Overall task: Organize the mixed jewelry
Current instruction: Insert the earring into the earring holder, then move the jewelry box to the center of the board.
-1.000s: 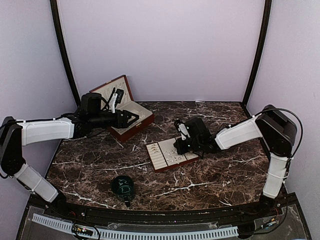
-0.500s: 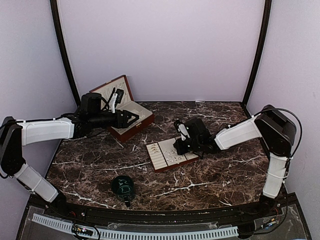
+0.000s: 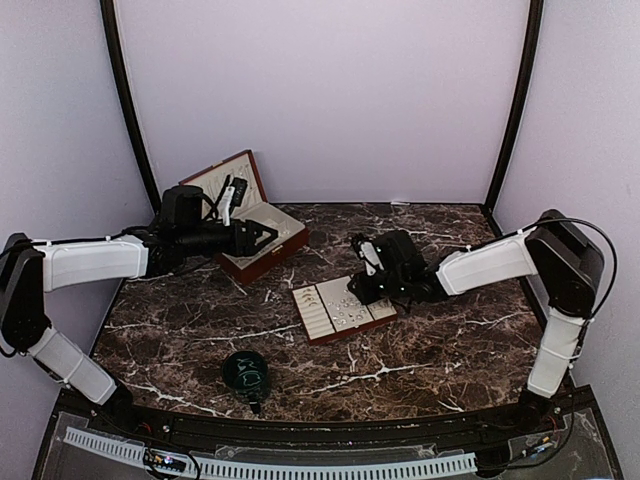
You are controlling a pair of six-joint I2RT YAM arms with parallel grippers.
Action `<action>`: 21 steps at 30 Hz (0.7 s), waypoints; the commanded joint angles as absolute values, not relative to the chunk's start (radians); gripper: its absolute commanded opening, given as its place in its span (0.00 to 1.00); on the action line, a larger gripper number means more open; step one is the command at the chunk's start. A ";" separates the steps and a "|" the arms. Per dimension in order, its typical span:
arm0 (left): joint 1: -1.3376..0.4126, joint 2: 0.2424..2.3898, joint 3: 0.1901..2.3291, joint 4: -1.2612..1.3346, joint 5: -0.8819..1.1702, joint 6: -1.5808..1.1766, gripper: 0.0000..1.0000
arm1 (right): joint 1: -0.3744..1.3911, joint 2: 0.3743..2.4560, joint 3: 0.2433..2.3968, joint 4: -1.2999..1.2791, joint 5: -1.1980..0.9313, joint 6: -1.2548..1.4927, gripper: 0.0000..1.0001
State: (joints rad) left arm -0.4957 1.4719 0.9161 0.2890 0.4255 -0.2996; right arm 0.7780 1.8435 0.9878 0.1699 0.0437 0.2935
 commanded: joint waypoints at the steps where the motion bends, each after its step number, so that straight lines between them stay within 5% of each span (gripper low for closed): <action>1: -0.495 1.407 0.908 0.313 0.376 -0.293 0.61 | 0.770 1.762 1.022 0.163 0.069 0.297 0.27; 9: -0.494 1.326 0.891 0.267 0.202 -0.309 0.70 | 0.761 1.649 1.004 0.150 0.136 0.310 0.44; 21: -0.434 1.354 0.903 0.077 0.043 -0.687 0.73 | 0.737 1.489 1.039 0.058 0.275 0.311 0.74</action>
State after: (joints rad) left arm -0.4587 1.3407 0.8997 0.1802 0.1272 -0.5133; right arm 0.7540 1.5406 1.0061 0.0856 0.2050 0.3157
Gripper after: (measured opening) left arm 0.725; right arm 0.714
